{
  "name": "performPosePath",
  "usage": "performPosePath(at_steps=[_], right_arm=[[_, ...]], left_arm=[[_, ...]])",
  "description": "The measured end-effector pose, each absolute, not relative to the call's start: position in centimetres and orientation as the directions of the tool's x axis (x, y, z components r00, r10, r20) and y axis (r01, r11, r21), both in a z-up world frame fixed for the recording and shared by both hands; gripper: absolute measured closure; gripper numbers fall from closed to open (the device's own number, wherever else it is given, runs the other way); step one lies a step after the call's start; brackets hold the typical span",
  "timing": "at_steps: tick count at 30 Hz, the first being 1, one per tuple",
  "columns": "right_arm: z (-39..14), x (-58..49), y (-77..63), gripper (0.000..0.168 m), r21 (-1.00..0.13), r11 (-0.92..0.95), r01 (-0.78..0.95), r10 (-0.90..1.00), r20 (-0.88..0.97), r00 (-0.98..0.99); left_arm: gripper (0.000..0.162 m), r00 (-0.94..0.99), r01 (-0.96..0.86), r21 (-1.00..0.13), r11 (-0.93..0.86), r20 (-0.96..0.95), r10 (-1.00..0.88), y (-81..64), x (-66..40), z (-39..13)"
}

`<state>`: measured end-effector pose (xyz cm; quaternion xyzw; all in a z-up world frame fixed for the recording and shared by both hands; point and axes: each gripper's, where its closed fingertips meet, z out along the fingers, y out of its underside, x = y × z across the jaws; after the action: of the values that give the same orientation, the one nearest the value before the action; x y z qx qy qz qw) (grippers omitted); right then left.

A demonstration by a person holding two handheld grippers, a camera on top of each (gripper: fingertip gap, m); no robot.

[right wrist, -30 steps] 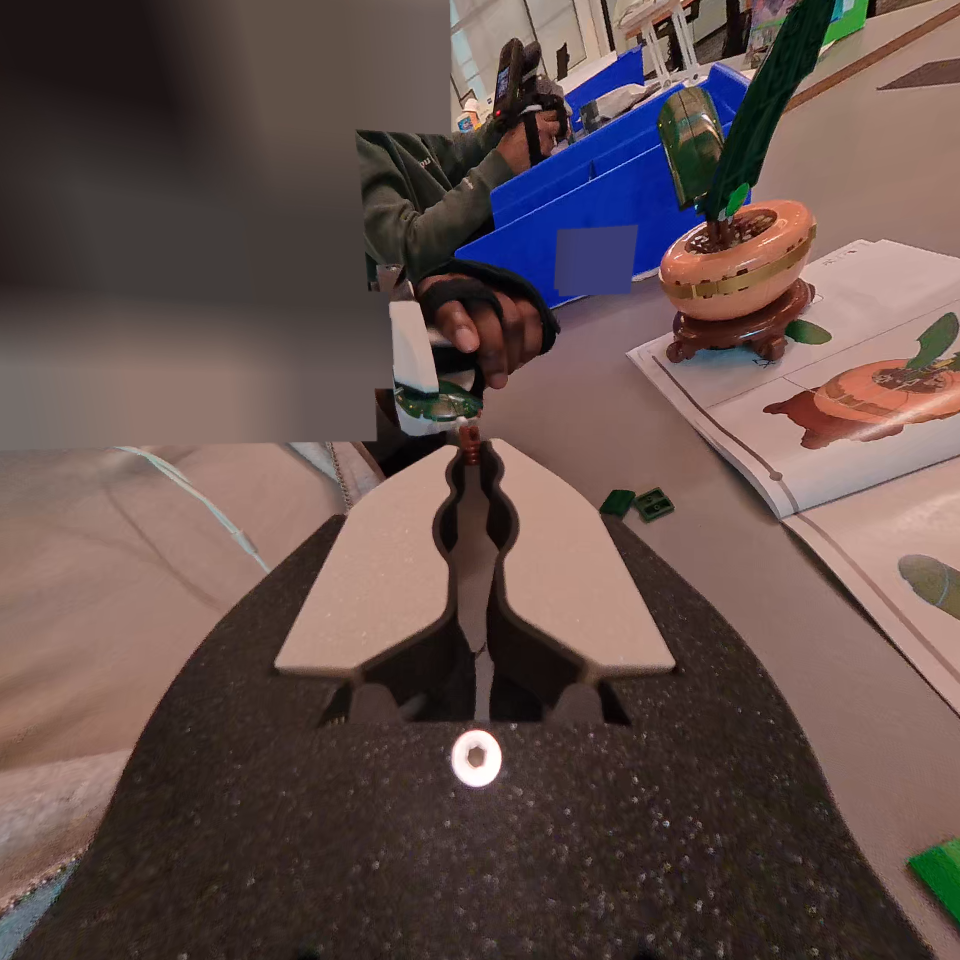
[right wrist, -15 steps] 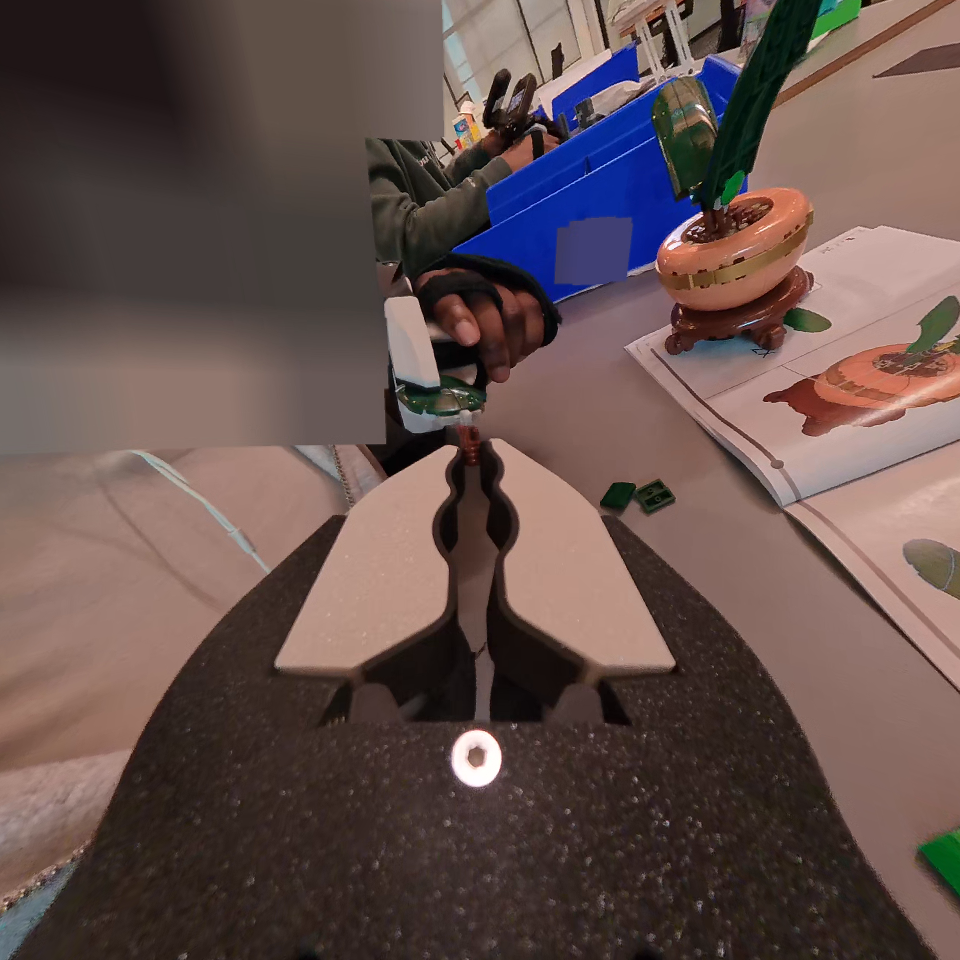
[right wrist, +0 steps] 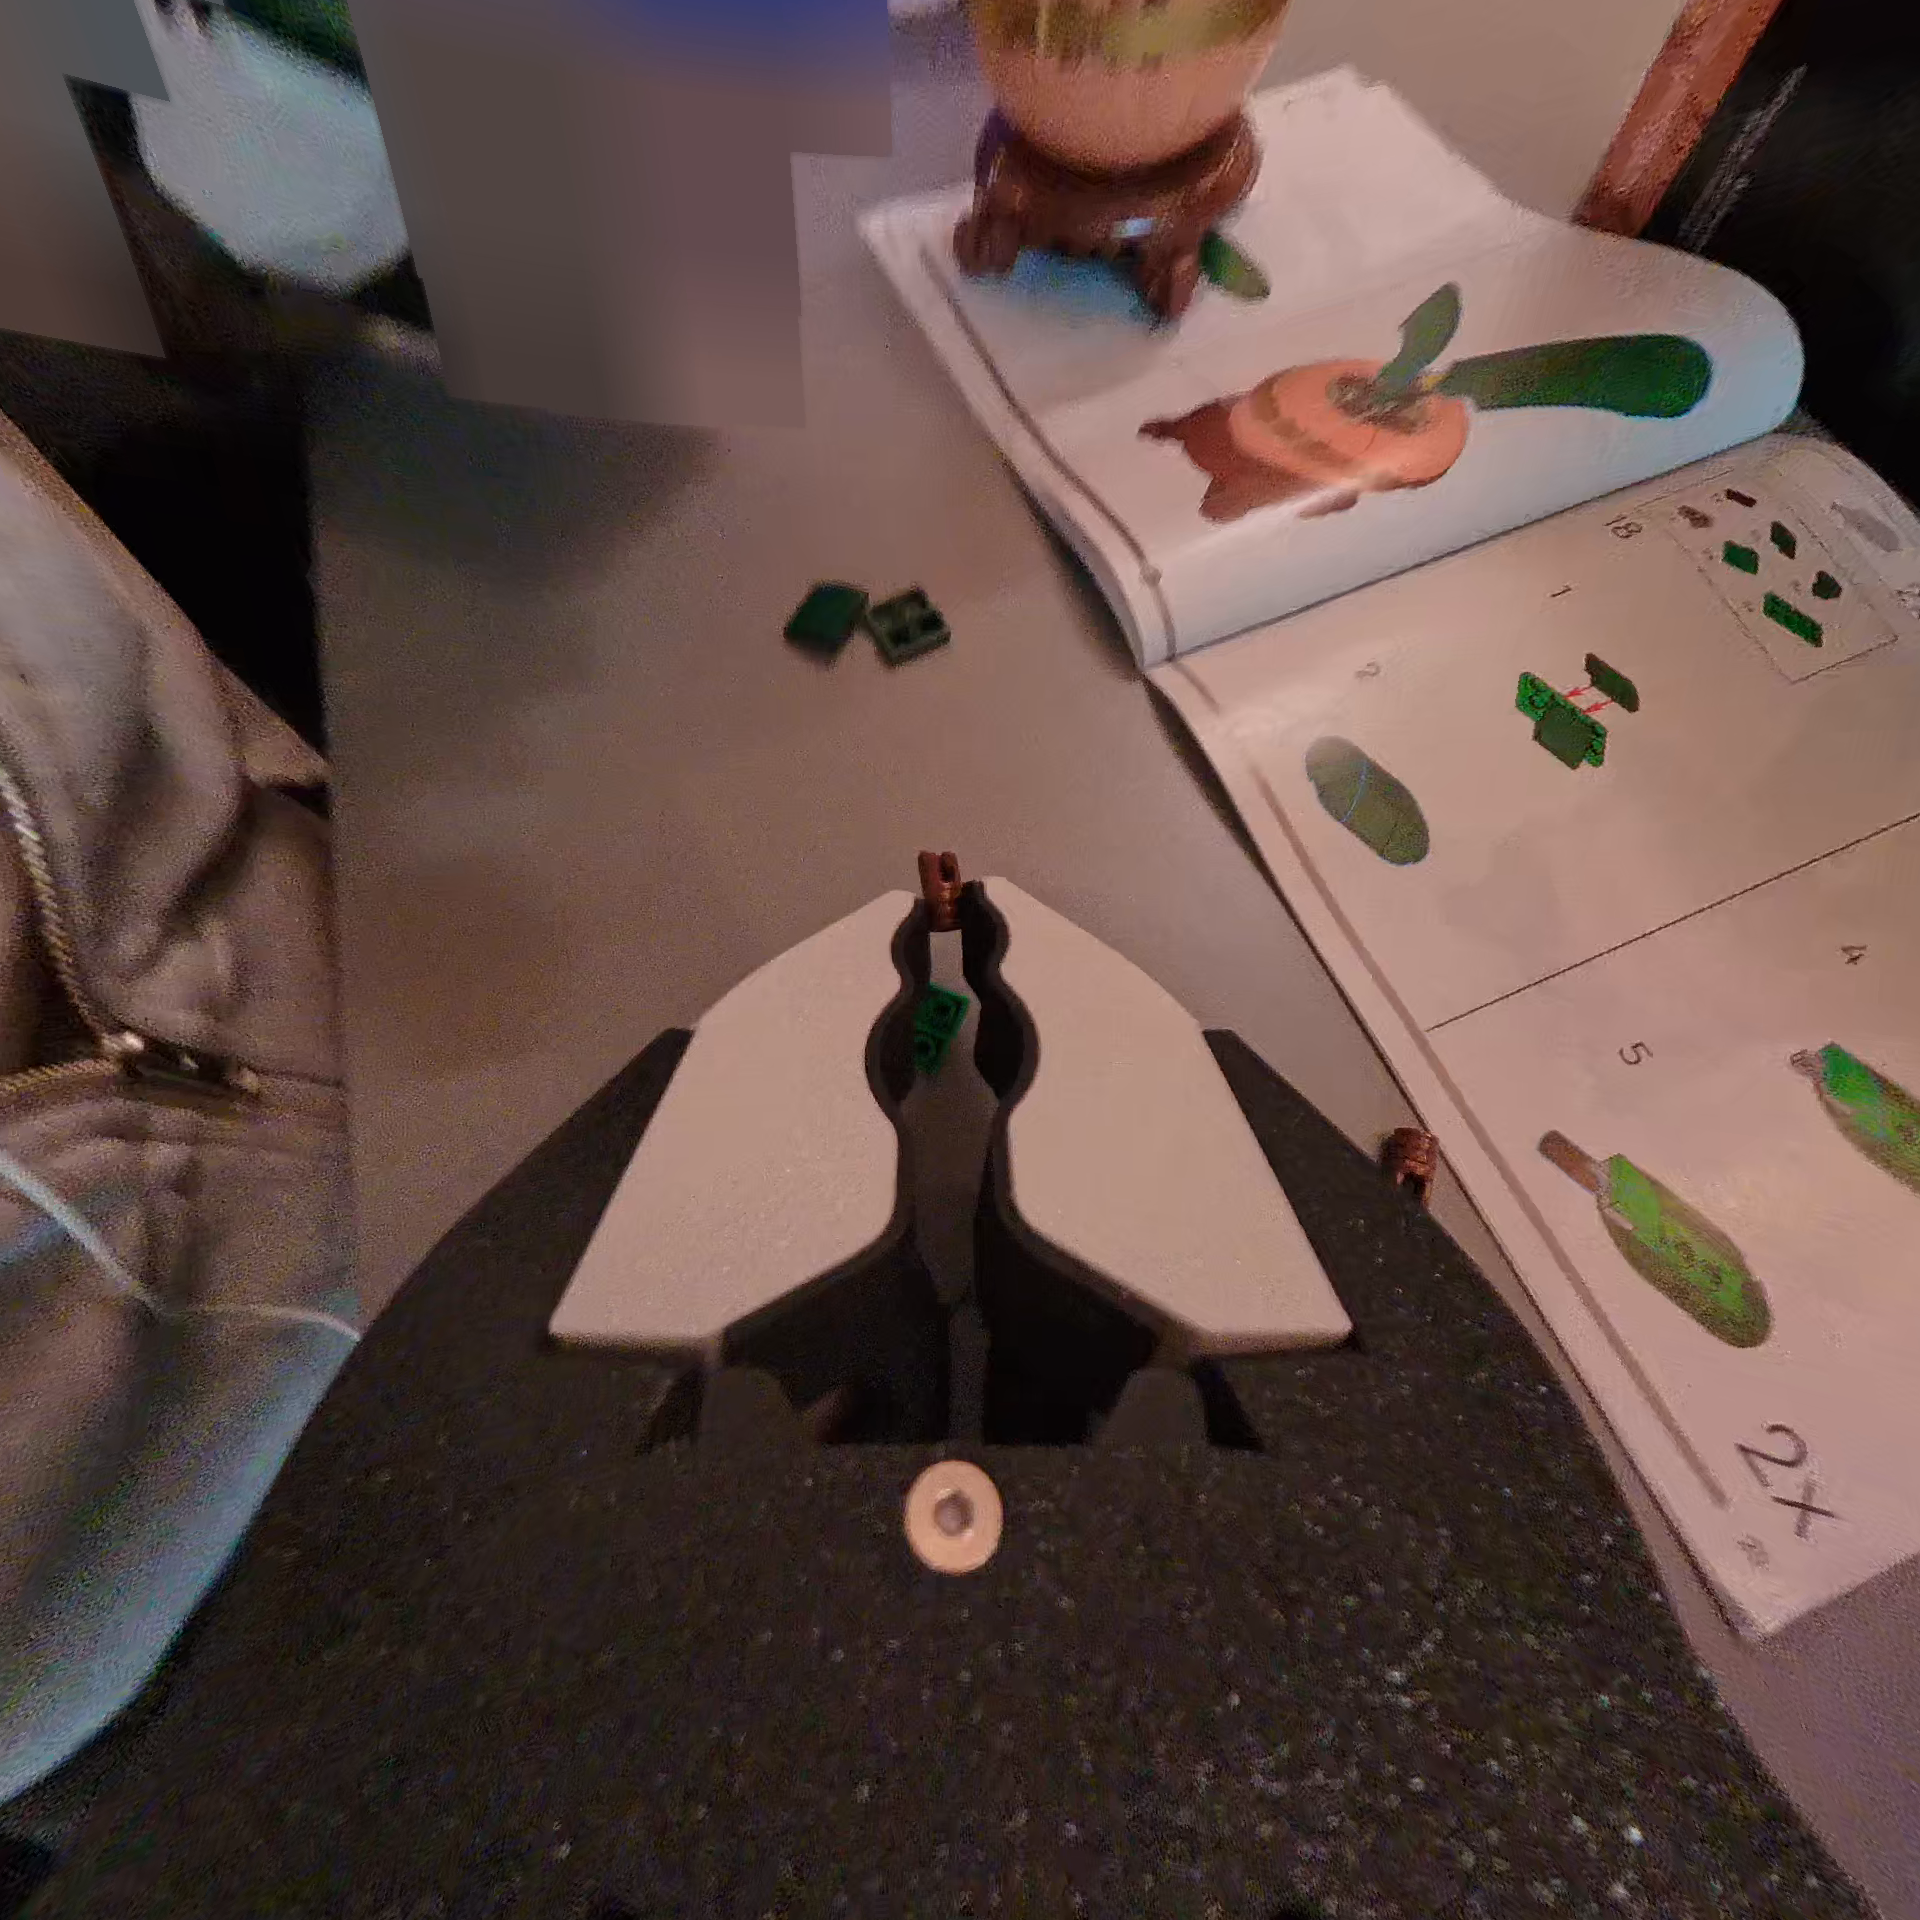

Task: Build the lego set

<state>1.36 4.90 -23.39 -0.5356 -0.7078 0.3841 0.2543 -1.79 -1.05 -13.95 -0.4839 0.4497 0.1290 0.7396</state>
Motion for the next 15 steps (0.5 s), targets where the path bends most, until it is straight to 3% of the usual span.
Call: performPosePath(at_steps=[6,9,12,15], right_arm=[[-24.9,1.7,5.0,0.149,-0.71,0.3,0.637,0.93,0.069,-0.361],[-24.6,1.6,4.7,0.143,-0.724,0.302,0.62,0.924,0.062,-0.378],[-21.9,0.9,3.7,0.141,-0.831,0.233,0.506,0.915,0.011,-0.403],[-16.5,0.4,0.2,0.144,-0.964,0.012,0.266,0.817,-0.144,-0.558]], left_arm=[[0.157,0.53,-0.635,-0.585,0.505,-0.805,-0.266,-1.0,-1.2,-14.5],[0.157,0.526,-0.638,-0.583,0.502,-0.807,-0.269,-0.9,-1.3,-14.7],[0.157,0.512,-0.638,-0.576,0.51,-0.813,-0.278,-1.0,-1.1,-15.0],[0.157,0.519,-0.607,-0.59,0.532,-0.802,-0.296,-1.3,-0.7,-14.8]])
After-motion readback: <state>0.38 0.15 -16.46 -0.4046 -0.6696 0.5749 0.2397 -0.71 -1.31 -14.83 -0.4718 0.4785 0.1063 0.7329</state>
